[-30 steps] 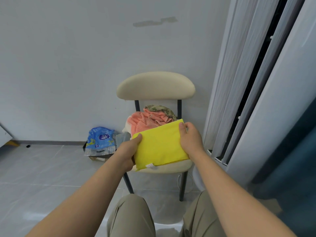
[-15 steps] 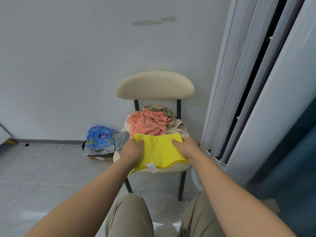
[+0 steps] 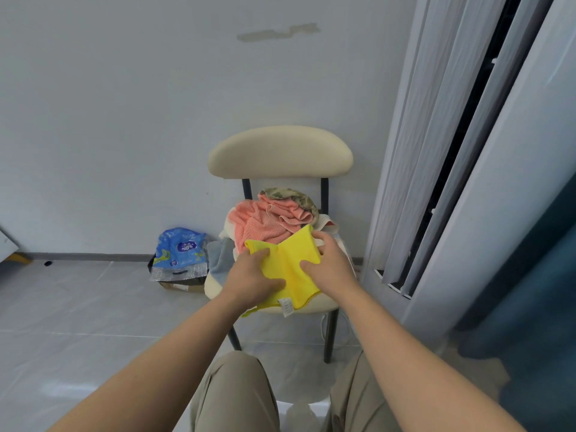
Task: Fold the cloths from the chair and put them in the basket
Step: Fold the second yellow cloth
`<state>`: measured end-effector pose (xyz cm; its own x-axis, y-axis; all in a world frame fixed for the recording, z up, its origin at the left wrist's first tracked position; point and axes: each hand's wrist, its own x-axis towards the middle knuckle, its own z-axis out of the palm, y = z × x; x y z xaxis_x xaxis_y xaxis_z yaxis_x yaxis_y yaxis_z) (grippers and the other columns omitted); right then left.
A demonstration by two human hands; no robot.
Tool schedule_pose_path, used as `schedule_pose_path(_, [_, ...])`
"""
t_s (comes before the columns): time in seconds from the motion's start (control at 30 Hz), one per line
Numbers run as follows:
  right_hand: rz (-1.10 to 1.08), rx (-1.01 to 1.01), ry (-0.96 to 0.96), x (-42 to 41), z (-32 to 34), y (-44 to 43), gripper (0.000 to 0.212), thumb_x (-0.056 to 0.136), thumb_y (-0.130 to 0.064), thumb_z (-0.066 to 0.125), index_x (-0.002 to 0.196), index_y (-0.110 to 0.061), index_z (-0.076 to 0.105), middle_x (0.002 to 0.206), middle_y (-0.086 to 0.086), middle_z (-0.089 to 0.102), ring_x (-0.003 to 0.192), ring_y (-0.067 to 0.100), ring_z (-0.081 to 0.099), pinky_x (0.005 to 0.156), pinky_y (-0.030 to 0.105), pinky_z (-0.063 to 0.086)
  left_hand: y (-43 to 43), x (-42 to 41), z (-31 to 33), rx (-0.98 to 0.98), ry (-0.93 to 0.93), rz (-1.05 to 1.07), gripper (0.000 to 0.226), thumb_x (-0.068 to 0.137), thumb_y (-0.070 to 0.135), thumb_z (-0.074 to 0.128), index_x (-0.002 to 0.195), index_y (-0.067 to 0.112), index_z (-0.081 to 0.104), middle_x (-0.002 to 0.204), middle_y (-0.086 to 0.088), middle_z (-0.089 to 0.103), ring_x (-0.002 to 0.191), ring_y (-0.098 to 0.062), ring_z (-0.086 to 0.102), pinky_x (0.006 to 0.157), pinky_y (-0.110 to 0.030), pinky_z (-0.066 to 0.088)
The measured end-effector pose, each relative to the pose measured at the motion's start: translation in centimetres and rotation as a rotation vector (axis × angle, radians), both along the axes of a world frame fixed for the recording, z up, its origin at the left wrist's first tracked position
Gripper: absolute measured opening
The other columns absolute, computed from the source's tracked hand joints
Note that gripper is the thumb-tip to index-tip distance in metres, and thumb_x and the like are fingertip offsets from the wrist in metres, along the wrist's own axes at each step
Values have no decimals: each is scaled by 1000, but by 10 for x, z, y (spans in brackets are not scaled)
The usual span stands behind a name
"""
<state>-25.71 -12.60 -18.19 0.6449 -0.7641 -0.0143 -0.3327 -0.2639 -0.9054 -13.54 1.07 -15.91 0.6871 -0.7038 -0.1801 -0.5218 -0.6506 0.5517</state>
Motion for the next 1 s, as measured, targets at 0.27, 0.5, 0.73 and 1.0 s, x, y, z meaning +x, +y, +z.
schedule_pose_path(0.27, [153, 26, -93, 4, 7, 34, 73, 81, -5, 63, 144, -37, 45, 126, -16, 68, 109, 3, 64, 84, 18, 55, -4, -7, -2, -423, 350, 64, 46, 100, 42, 51, 147, 43, 49, 101, 2, 75, 85, -24, 75, 78, -49, 63])
schedule_pose_path(0.5, [260, -52, -65, 4, 5, 44, 48, 78, -12, 63, 122, -31, 67, 95, -12, 73, 84, 5, 67, 76, 26, 56, -1, -6, 1, -483, 320, 88, 45, 86, 77, 49, 108, 42, 67, 92, 4, 75, 92, -23, 72, 85, -53, 59])
schedule_pose_path(0.73, [216, 192, -154, 1, 6, 34, 41, 86, 4, 55, 108, -24, 75, 97, 5, 72, 70, 14, 64, 70, 27, 56, 3, 10, -2, -430, 206, 162, 49, 104, 32, 51, 152, 31, 41, 141, 0, 59, 129, -25, 56, 108, -46, 46])
schedule_pose_path(1.0, [204, -128, -194, -1, 16, 7, 38, 85, -21, 76, 118, -38, 67, 121, -12, 59, 102, 1, 55, 81, 12, 42, 15, 18, 16, -460, 351, -80, 69, 101, 6, 53, 152, 49, 37, 158, 13, 40, 144, -13, 37, 119, -41, 33])
